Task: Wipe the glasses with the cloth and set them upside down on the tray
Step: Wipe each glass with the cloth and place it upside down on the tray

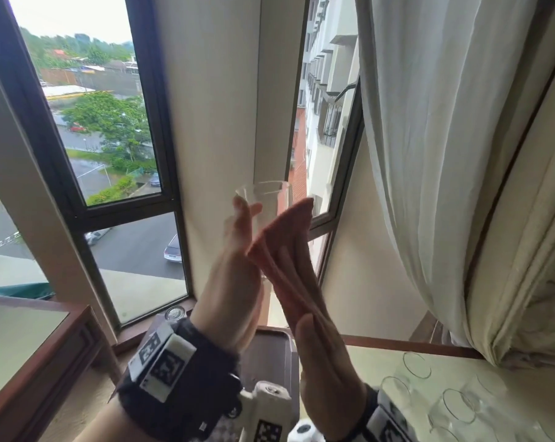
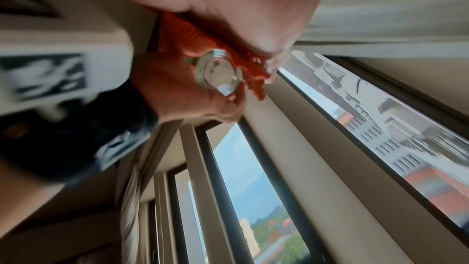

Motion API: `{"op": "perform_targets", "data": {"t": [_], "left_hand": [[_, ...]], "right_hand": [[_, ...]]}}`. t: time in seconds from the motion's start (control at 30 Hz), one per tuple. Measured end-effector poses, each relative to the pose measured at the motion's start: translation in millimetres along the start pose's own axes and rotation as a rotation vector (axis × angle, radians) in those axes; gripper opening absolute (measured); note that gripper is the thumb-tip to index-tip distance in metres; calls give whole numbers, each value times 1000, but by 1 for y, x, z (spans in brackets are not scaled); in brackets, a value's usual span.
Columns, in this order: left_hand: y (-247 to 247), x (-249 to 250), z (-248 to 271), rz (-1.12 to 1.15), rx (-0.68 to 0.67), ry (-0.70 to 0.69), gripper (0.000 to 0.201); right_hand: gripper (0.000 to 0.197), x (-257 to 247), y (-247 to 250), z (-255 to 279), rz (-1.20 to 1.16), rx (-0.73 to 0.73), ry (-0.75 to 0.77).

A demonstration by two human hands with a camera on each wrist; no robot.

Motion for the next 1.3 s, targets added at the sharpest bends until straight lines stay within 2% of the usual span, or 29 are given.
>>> {"op": "perform_targets", "data": {"t": [0.07,0.1,0.2,0.27,0.33,0.4,0.43,0.5,0.57,0.63,0.67,0.77,0.83,0.9,0.97,1.03,1.13,1.23,1.3], "left_hand": [[6,10,-2,38,31,-23,78],[4,14,0,5,19,-30,77],[-13,11,13,-155,-110,-22,54],[-17,0,21,-162,-134,-4,57],[-20,-7,29,-194,-158,-7,64],[-24,-14,33,-208,-176,23,68],[-24,-19,34,-187,-172,39,67],[-21,-22,33,-161,-144,58,62],[-12,-23,26,-137,-82,77,60],[0,-16,18,-74,-43,68,56],[6,-12,14,-47,-31,62,52],[13,-5,9,-12,-23,32,44],[-1,1,17,-17,-106,-5,38],[-16,4,29,-46,-187,-52,41],[-28,2,36,-76,-225,-90,47],[-31,-1,39,-114,-211,-98,50],[-27,-8,36,-192,-141,-66,47],[-19,-11,27,-171,-101,-50,53],[-11,-6,20,-126,-68,-33,54]], "right_hand": [[61,11,-4,12,-7,25,-4],[58,16,-4,16,-24,44,-15],[63,35,3,10,-164,132,-162],[68,40,19,1,-212,184,-194],[55,37,39,-11,-132,240,-222],[52,26,60,-20,-30,307,-144],[57,23,60,-24,-58,300,-167],[80,14,48,-26,-138,271,-196],[74,-4,29,-26,-133,183,-76],[64,-9,6,-10,27,88,64],[64,-5,-1,-2,39,57,60],[59,29,-2,23,-66,128,-91],[71,46,4,31,-150,197,-203],[82,60,11,26,-200,208,-332],[77,67,29,16,-220,246,-416],[60,48,45,-3,-127,235,-312],[32,17,50,-20,-58,217,-236],[50,-24,29,-20,3,136,53],[61,-21,12,-9,85,75,81]]}}
Point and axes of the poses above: each hand's wrist, its own z-axis away from the middle knuckle, its own y-axis out of the back of the hand, x = y × z, the point moved 10 cm from there along -z, towards the middle knuckle
